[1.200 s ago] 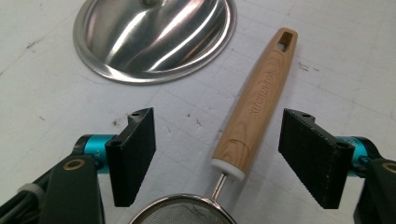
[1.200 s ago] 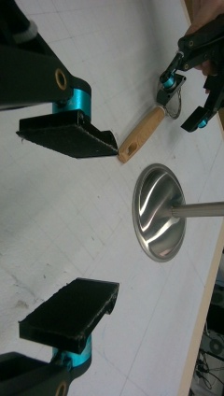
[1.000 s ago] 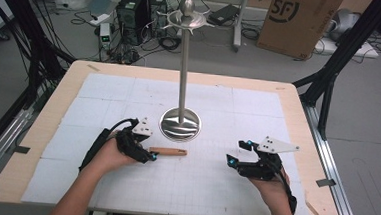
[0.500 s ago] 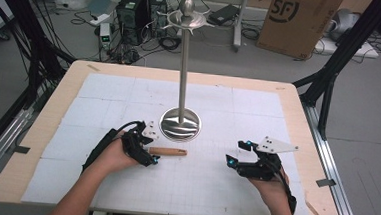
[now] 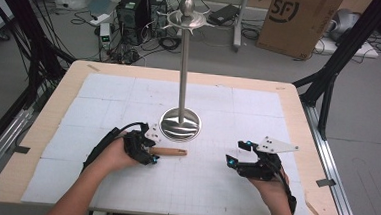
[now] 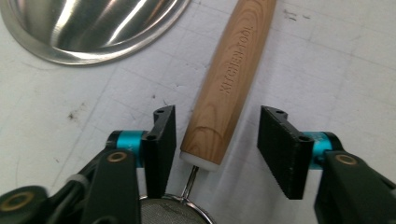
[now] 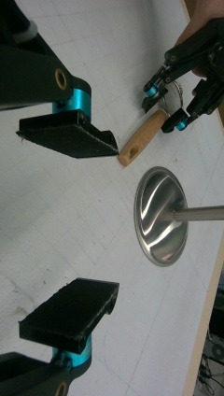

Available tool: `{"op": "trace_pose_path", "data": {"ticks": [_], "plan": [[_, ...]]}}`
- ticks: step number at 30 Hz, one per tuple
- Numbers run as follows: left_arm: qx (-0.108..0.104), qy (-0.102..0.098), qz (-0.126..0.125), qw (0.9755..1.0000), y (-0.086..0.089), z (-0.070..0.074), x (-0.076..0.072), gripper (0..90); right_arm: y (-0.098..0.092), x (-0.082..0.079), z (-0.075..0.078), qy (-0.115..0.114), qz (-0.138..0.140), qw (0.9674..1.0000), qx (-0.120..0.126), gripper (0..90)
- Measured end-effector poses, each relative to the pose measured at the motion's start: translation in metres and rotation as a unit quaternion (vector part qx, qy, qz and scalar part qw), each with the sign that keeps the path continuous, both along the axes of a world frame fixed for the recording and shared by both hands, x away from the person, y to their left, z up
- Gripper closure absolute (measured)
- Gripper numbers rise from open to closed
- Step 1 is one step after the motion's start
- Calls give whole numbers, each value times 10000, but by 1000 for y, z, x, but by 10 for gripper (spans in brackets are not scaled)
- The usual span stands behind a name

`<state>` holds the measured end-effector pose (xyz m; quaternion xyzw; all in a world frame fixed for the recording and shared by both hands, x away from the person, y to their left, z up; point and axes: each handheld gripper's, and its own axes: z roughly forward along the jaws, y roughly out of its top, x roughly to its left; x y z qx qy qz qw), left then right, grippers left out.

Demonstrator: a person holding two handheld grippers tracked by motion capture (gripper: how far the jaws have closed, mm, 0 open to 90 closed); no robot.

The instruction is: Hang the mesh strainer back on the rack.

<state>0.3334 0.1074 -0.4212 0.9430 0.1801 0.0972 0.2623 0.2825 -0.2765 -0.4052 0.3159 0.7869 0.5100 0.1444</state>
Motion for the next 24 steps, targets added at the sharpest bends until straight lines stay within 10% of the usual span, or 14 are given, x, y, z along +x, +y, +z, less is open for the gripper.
{"op": "trace_pose_path", "data": {"ticks": [24], "plan": [[84, 112, 46, 9999, 2, 2, 2, 663, 2, 1, -3, 50, 9, 10000, -17, 282]]}}
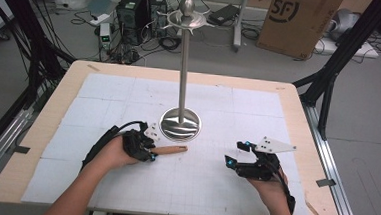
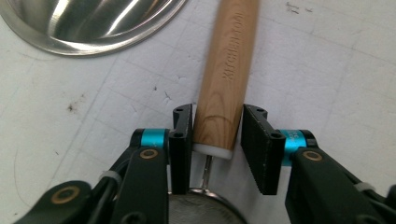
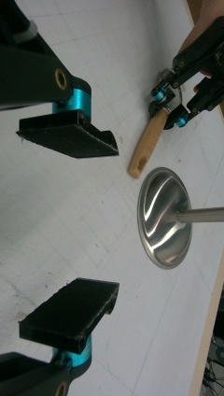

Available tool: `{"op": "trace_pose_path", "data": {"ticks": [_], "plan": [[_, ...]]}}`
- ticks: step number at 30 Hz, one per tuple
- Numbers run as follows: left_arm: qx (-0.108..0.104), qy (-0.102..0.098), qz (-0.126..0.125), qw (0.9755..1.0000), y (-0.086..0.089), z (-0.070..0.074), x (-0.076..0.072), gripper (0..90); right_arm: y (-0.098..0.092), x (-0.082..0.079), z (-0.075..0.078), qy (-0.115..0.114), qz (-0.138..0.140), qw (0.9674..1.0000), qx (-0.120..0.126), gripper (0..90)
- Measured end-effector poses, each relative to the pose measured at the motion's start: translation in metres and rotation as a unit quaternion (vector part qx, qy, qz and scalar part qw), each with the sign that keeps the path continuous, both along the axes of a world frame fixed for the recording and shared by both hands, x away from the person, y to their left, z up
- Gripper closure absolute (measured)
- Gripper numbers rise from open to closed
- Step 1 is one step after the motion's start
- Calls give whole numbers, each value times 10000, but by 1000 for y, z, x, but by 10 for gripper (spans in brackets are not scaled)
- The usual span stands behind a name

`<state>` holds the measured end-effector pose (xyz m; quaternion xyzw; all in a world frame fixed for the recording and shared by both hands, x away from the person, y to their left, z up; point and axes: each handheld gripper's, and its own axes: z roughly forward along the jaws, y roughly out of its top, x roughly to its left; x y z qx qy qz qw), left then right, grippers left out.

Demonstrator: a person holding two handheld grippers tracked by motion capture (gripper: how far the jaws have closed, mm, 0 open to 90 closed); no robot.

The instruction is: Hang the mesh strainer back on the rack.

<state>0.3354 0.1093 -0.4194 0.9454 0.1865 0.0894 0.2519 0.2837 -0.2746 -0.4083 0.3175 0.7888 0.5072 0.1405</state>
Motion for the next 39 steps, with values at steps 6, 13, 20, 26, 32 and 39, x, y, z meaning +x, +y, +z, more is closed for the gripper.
{"op": "trace_pose_path", "data": {"ticks": [6, 13, 20, 26, 32, 39], "plan": [[2, 68, 14, 10000, 0, 0, 1, 673, 0, 0, 0, 20, 6, 10000, 0, 281], [369, 265, -159, 9988, -8, 3, 9, 661, 1, 0, -1, 40, 12, 10000, -18, 282], [422, 386, -300, 9979, -10, 4, 13, 680, 2, 0, -1, 54, 15, 10000, -37, 282], [430, 280, -321, 9982, -10, 4, 10, 688, 2, 0, -1, 33, 14, 10000, -12, 282], [6, 169, -399, 9991, -6, 15, 4, 689, -1, 0, 0, 21, -5, 10000, 10, 282], [-698, -104, -382, 9968, 5, 38, -6, 688, 1, 0, 0, 21, 6, 10000, -13, 281]]}}
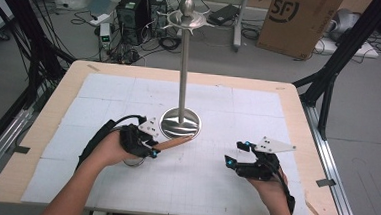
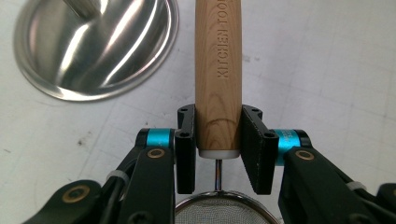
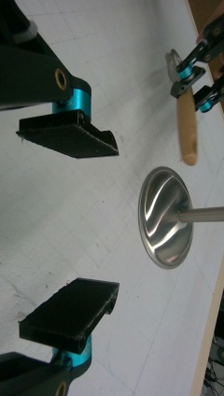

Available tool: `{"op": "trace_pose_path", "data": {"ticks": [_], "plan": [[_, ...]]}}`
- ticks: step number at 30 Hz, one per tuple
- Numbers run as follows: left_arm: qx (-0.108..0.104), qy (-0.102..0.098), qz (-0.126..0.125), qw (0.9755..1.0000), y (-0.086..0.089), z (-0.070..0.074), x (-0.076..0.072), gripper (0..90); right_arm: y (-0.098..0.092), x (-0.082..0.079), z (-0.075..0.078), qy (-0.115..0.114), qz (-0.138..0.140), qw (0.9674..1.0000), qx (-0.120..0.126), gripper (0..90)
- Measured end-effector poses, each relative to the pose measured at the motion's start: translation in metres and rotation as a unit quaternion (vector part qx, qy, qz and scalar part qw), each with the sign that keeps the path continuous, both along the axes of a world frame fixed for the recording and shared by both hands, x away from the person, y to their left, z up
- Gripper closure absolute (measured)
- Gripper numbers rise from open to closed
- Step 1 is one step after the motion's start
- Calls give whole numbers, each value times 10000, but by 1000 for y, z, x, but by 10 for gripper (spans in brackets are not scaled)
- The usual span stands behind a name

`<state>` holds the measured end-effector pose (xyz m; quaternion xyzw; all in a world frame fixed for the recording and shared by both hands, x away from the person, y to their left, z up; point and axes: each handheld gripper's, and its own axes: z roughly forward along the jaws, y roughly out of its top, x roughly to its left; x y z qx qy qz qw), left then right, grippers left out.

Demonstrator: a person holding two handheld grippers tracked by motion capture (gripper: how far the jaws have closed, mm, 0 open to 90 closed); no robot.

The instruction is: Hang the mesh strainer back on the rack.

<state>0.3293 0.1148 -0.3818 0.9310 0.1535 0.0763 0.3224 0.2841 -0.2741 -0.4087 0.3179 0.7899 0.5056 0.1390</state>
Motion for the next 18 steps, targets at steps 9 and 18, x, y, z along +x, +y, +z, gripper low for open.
{"op": "trace_pose_path", "data": {"ticks": [9, 18], "plan": [[-823, -244, 62, 9963, 17, 25, -8, 689, 1, 0, 0, 6, 2, 10000, 2, 282], [-1559, -345, 46, 9872, 29, 53, -12, 688, 1, 0, 0, 14, -4, 10000, 11, 282]]}}
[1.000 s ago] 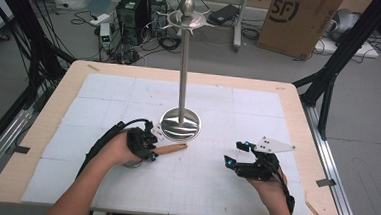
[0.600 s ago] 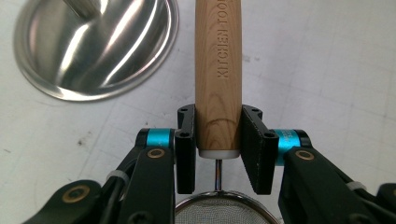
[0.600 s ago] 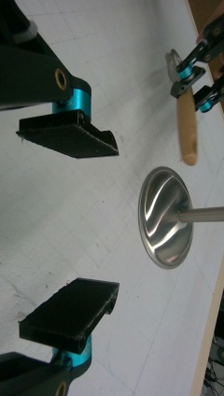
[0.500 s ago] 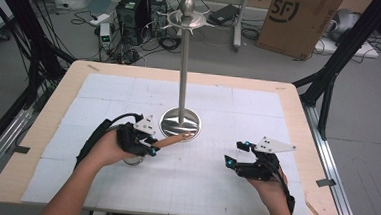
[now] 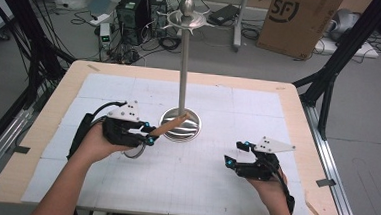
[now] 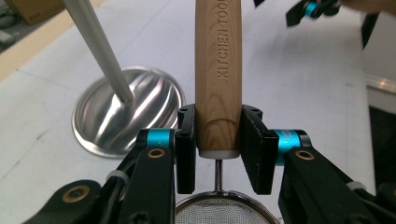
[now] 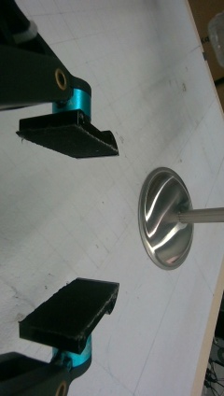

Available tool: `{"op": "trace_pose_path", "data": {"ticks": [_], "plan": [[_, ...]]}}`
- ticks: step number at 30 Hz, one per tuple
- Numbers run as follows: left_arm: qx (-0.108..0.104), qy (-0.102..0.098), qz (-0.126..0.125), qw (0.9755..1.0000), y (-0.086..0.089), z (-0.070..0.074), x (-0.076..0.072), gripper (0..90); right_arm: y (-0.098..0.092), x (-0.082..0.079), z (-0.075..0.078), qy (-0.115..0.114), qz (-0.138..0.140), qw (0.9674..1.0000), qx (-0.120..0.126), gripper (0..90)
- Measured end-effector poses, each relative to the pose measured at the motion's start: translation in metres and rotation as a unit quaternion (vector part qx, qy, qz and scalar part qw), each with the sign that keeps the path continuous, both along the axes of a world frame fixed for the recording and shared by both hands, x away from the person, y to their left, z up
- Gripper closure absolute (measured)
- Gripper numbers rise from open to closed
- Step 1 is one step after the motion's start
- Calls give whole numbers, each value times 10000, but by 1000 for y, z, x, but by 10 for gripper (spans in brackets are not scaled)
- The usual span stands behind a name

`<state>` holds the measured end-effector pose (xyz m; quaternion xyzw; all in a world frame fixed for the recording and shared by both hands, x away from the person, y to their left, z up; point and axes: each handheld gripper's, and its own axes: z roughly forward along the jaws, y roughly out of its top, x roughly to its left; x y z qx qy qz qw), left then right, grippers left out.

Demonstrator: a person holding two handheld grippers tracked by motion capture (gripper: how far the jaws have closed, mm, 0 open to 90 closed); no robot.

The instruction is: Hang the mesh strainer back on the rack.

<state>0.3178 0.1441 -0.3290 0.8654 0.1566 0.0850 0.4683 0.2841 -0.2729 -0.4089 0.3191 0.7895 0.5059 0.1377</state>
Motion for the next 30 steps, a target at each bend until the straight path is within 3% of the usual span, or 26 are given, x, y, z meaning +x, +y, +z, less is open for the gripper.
{"op": "trace_pose_path", "data": {"ticks": [2, 8, 15, 23, 30], "plan": [[-157, -37, 8, 9999, 2, 7, -1, 688, 0, 0, 0, 2, 4, 10000, -9, 281], [-327, -240, -37, 9992, 8, 26, 1, 688, 0, 0, 0, -9, 13, 10000, -15, 282], [-698, -377, -67, 9968, 16, 49, 4, 688, 0, 0, 0, 17, 4, 10000, -5, 282], [-961, -594, 82, 9936, 26, 80, 9, 688, 0, 0, 0, 0, 18, 10000, 9, 282], [-1048, -721, 208, 9917, 30, 99, 13, 687, 0, 0, 0, -3, 25, 10000, 22, 282]]}}
